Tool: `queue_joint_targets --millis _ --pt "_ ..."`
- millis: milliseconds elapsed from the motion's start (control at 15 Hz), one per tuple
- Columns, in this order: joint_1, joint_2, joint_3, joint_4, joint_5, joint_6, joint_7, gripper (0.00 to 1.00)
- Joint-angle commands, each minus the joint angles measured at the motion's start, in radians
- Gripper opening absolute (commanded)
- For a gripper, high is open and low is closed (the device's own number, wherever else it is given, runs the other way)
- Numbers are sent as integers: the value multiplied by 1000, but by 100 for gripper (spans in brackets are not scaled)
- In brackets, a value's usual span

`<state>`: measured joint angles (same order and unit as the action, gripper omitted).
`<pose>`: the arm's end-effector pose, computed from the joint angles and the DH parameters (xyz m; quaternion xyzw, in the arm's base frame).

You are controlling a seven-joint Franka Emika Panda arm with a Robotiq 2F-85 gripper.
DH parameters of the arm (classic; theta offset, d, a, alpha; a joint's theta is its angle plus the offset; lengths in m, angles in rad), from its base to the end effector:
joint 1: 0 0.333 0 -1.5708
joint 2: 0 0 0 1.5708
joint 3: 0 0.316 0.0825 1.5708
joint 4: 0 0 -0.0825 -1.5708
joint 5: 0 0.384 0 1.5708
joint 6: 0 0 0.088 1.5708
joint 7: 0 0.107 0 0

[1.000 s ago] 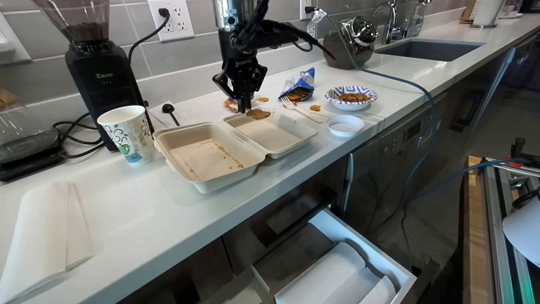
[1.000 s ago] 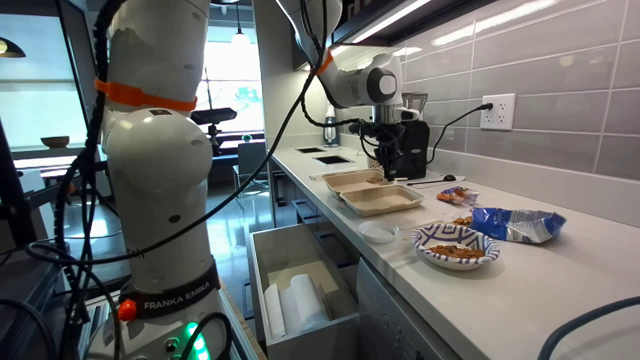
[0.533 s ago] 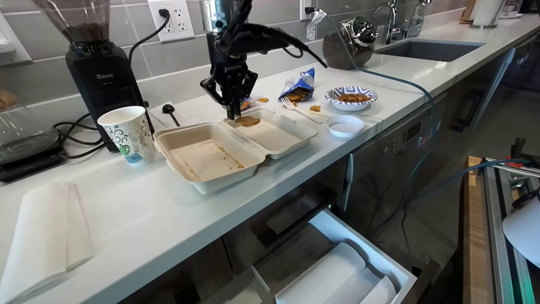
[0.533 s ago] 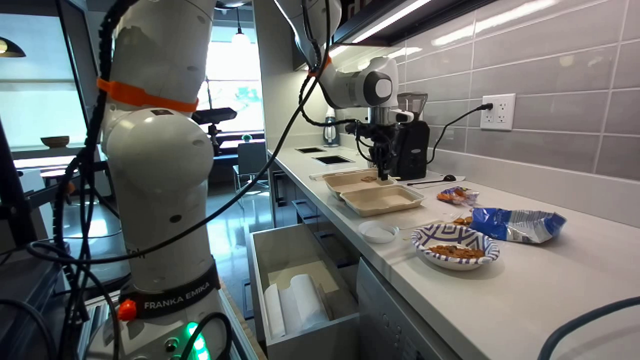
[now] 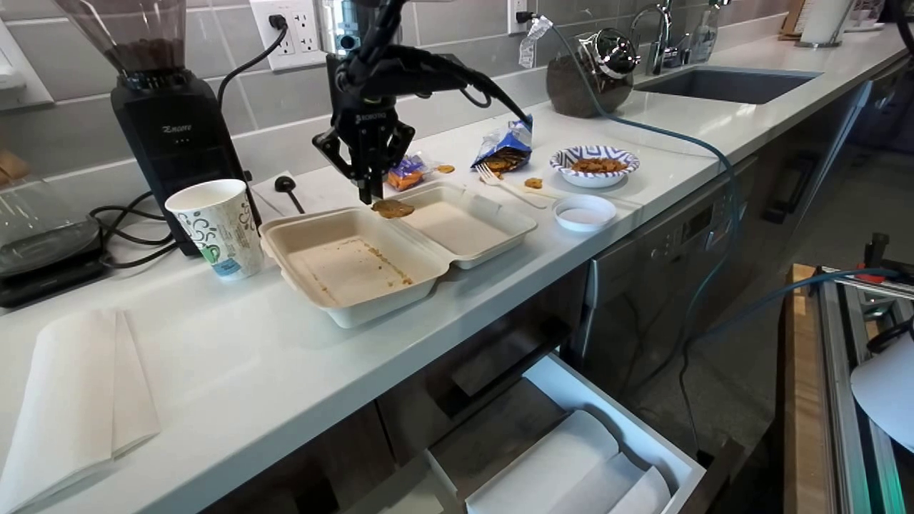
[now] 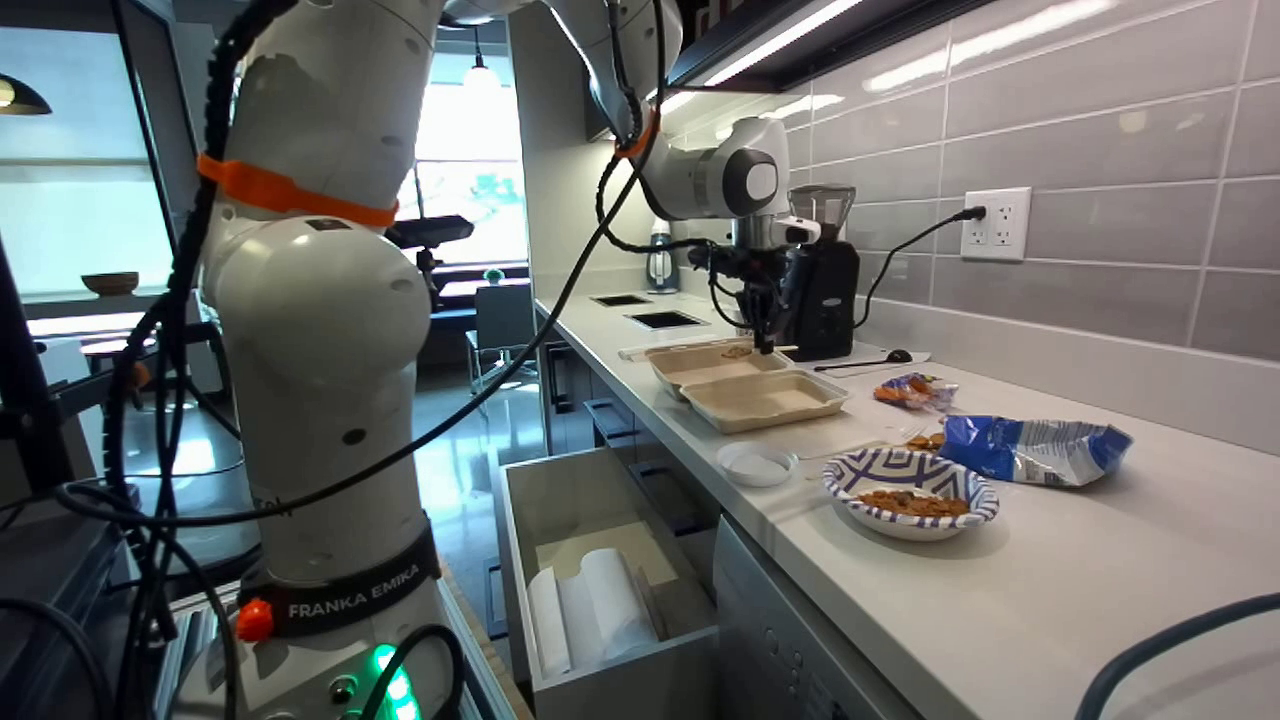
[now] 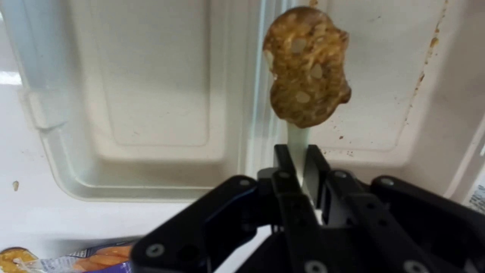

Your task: Place the cookie on the white spoon in the food pack.

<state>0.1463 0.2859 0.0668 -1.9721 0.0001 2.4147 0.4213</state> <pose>0.6074 0.1296 0.3415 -0.9912 0.1057 -0.0718 0.0334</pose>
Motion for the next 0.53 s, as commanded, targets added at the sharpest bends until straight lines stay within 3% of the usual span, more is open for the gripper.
queue_joint_targets --millis 0,467 --pt "23 21 -6 13 15 48 51 3" --pt "51 27 -20 5 -8 96 126 3"
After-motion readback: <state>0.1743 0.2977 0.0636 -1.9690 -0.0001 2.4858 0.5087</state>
